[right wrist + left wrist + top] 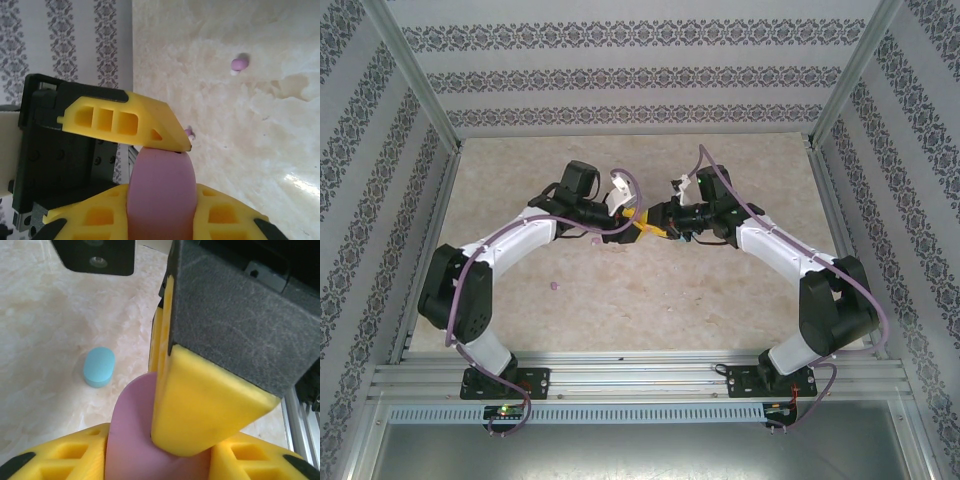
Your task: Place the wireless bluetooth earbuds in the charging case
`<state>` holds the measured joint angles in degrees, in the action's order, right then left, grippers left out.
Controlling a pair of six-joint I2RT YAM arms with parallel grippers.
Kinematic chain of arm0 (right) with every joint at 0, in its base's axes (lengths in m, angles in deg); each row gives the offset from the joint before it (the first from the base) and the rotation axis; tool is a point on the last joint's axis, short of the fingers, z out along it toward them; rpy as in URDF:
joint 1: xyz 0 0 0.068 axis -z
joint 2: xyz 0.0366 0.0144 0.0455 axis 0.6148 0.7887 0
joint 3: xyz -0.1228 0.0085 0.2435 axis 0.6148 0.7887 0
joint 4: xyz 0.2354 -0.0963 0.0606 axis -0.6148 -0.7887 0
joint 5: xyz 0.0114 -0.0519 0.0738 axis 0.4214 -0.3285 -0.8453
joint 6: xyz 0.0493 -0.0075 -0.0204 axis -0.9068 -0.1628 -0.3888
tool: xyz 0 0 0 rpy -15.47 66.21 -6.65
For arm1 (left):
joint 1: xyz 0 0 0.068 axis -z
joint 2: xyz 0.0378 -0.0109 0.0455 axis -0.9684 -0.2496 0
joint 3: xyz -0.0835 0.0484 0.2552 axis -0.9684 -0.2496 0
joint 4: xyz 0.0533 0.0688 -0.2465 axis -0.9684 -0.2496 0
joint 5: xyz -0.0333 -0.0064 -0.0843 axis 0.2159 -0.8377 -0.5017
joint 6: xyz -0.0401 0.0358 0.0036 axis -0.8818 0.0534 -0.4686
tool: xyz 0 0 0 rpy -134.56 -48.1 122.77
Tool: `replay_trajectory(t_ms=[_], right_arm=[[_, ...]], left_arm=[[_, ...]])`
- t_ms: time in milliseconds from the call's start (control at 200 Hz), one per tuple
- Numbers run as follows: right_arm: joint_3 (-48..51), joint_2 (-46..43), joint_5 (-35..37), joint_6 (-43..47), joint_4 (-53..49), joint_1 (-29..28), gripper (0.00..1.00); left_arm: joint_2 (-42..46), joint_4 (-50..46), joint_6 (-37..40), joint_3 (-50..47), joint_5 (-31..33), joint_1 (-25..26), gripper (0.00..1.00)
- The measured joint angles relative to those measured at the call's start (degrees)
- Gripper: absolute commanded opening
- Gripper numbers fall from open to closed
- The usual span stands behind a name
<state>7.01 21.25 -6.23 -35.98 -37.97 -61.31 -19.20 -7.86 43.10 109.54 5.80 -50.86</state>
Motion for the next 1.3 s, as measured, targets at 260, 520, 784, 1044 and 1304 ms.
replay_trajectory(t_ms=[260,520,784,1044,1304], right_arm=[[2.7,-1.5,-3.0,-6.0,4.6,3.2,0.13],[2.7,-4.5,-8.0,-11.4,8.7,4.2,0.12],[2.7,-6.9,-11.6,-18.7,15.3,4.2,0.12],[2.8,-9.2,-12.5,-23.1,19.2,4.1,0.12],[3.7,-9.2,-12.5,-24.2,19.8,4.1,0.12]], left_arm=[[9.9,11.8,-6.8,-9.9,-0.5,-2.2,0.76],[12.3,36.2,-21.4,-23.0,-3.7,-5.6,0.7],[8.9,53.1,-28.2,-23.5,-5.9,-4.1,0.67],[4.8,60.8,-32.6,-23.3,-6.7,-2.1,0.62],[4.8,63.1,-32.9,-21.3,-6.6,-0.7,0.65]])
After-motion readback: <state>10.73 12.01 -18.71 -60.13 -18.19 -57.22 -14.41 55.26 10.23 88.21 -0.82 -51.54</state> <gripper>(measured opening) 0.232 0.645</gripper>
